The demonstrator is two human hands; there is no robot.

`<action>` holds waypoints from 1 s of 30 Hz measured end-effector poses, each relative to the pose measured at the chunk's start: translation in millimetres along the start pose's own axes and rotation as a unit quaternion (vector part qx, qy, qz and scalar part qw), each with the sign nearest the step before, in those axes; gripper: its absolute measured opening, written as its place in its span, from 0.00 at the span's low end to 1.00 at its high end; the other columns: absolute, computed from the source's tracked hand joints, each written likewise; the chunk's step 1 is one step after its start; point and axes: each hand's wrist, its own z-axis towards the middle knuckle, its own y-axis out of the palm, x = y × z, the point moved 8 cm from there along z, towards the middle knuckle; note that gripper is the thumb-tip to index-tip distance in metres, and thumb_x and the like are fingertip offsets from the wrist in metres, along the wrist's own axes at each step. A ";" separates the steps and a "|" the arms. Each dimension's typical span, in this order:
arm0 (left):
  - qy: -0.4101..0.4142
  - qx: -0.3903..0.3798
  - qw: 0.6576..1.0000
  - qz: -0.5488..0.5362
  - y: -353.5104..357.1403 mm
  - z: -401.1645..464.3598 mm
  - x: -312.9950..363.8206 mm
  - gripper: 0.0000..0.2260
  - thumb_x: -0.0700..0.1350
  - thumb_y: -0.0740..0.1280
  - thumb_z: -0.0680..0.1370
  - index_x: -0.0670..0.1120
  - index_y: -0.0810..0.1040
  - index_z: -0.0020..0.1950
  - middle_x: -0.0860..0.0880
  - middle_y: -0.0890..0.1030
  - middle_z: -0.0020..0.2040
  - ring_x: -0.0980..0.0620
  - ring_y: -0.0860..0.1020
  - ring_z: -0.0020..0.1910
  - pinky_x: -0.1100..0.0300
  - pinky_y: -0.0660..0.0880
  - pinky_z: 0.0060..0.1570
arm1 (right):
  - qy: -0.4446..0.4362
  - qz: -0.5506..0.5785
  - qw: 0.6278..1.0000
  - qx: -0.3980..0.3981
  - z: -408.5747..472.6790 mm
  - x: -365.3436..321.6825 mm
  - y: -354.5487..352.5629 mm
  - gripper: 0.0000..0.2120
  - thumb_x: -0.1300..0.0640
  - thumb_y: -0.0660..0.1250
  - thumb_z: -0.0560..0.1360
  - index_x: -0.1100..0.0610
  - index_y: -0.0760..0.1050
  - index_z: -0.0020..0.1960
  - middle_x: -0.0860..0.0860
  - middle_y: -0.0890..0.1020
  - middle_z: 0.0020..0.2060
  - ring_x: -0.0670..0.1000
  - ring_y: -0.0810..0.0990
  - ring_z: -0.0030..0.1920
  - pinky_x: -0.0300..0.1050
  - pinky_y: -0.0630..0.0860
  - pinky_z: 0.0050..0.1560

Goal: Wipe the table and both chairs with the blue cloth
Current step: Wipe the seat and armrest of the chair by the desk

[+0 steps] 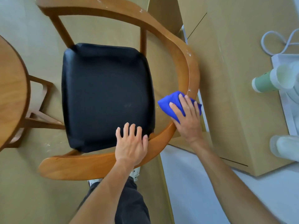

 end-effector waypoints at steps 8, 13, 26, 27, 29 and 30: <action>-0.015 -0.008 1.000 0.002 -2.5 -0.5 -0.9 0.24 0.55 0.49 0.78 0.44 0.78 0.60 0.43 0.77 0.63 0.41 0.72 0.66 0.40 0.67 0.65 | 0.032 0.110 0.993 -0.041 98.5 64.5 -7.2 0.23 0.55 0.67 0.75 0.53 0.70 0.69 0.57 0.67 0.72 0.59 0.65 0.71 0.55 0.66 0.69; -0.016 -0.001 1.000 -0.001 -1.6 -0.7 -2.5 0.24 0.56 0.50 0.78 0.45 0.78 0.61 0.45 0.78 0.63 0.43 0.73 0.65 0.42 0.67 0.65 | 0.090 0.114 0.988 -0.061 115.2 74.1 -12.6 0.22 0.48 0.66 0.72 0.49 0.73 0.66 0.58 0.67 0.70 0.60 0.67 0.68 0.57 0.65 0.67; 0.202 0.185 0.946 -0.174 -128.2 95.5 99.5 0.20 0.47 0.59 0.76 0.44 0.72 0.68 0.41 0.70 0.71 0.40 0.65 0.72 0.43 0.62 0.70 | 0.351 0.123 0.928 -0.025 75.4 53.7 -46.2 0.34 0.60 0.69 0.72 0.58 0.59 0.74 0.57 0.63 0.73 0.58 0.61 0.73 0.59 0.59 0.72; 0.262 0.194 0.934 -0.144 -144.4 109.2 123.0 0.20 0.48 0.61 0.76 0.46 0.72 0.68 0.42 0.70 0.71 0.40 0.64 0.72 0.42 0.60 0.71 | 0.391 0.143 0.909 0.019 60.8 48.5 -54.3 0.31 0.63 0.69 0.72 0.59 0.62 0.72 0.59 0.65 0.72 0.59 0.63 0.72 0.58 0.63 0.70; 0.364 0.165 0.916 -0.040 -145.9 132.1 160.3 0.22 0.54 0.60 0.76 0.50 0.72 0.69 0.43 0.70 0.71 0.41 0.64 0.73 0.39 0.58 0.72 | 0.462 0.187 0.861 0.101 27.9 32.8 -67.3 0.23 0.67 0.69 0.71 0.61 0.70 0.65 0.57 0.71 0.64 0.56 0.70 0.65 0.52 0.70 0.64; 0.391 0.134 0.910 0.016 -136.2 142.2 169.6 0.23 0.57 0.57 0.76 0.52 0.72 0.69 0.44 0.71 0.71 0.41 0.65 0.72 0.38 0.57 0.72 | 0.481 0.210 0.843 0.114 15.6 24.7 -67.4 0.17 0.66 0.67 0.71 0.60 0.73 0.60 0.54 0.74 0.58 0.53 0.72 0.60 0.48 0.72 0.59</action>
